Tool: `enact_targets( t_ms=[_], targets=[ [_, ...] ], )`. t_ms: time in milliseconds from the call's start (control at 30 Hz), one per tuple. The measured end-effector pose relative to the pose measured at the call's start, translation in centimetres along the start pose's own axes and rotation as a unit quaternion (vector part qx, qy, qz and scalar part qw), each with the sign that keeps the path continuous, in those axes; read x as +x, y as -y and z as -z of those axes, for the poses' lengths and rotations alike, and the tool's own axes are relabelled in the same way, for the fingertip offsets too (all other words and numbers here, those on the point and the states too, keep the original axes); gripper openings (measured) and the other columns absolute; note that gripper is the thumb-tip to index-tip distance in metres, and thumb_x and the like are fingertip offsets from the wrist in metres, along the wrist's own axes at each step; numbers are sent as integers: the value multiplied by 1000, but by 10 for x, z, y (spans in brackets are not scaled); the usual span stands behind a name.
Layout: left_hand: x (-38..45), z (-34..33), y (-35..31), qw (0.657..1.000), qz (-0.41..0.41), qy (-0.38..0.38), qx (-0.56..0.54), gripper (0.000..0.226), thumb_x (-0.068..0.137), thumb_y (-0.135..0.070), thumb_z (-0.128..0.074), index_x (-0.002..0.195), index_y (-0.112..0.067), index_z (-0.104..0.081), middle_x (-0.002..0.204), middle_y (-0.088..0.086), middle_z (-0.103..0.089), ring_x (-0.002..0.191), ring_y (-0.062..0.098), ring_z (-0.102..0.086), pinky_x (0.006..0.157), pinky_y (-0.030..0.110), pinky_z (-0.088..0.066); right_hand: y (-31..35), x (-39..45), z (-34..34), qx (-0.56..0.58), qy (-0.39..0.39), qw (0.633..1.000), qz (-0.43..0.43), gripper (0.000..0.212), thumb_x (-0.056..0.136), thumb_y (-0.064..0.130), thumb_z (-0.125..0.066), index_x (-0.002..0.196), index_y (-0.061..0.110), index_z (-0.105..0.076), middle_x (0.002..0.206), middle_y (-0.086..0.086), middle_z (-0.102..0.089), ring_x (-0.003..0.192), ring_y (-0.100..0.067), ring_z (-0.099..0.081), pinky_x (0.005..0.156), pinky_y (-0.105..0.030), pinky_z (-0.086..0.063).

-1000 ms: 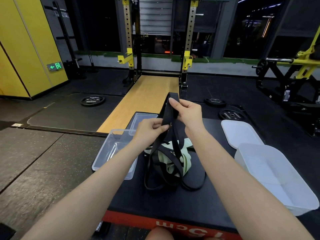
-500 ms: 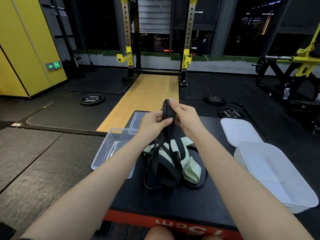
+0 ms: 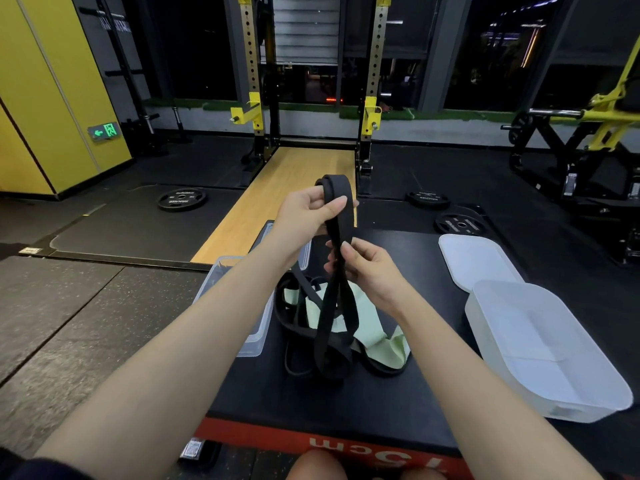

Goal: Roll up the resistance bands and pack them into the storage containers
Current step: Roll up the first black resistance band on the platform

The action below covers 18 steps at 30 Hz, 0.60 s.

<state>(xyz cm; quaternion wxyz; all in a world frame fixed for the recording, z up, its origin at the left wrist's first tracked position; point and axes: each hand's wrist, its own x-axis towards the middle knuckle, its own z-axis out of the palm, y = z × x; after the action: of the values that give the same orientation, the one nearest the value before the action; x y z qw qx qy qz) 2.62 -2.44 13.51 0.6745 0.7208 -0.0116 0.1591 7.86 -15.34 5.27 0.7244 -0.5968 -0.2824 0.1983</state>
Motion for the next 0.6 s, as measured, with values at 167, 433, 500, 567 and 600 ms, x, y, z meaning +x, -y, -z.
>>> enact_targets(
  t_ms=[167,433,500,567,600],
  targets=[
    [4,-5,-4,1000,1,23,-9,19,94,-8,-53,111,-9,-60,100,4,-70,80,8,-68,71,20,-56,9,-2,6,0,-33,999,16,20,81,27,-63,94,13,-66,75,0,-66,74,-18,-62,70,-33,-52],
    [4,-16,0,994,-18,94,47,27,91,-3,-56,116,-12,-60,109,8,-68,100,17,-66,92,32,-53,8,-10,34,-139,-144,978,50,85,73,28,-79,143,29,-32,146,7,-37,133,-8,-36,104,-25,-36],
    [5,-21,-5,991,-34,117,63,27,90,-4,-58,115,-15,-61,109,3,-67,105,19,-63,96,35,-50,11,-9,41,-164,-103,981,28,103,68,36,-81,148,34,-17,155,10,-21,142,-8,-20,114,-37,-25],
    [7,-27,-9,984,-58,145,90,29,89,-1,-58,116,-10,-60,110,3,-65,104,16,-62,98,32,-48,15,-7,43,-164,-64,984,24,114,63,43,-83,150,34,-11,156,13,-19,142,-2,-18,113,-35,-25],
    [8,-30,-11,979,-72,156,106,29,89,-1,-58,117,-8,-60,111,6,-65,105,16,-61,99,32,-48,17,-6,43,-153,-47,987,33,113,60,44,-81,151,30,-14,153,12,-27,139,1,-26,109,-28,-32]
  ],
)
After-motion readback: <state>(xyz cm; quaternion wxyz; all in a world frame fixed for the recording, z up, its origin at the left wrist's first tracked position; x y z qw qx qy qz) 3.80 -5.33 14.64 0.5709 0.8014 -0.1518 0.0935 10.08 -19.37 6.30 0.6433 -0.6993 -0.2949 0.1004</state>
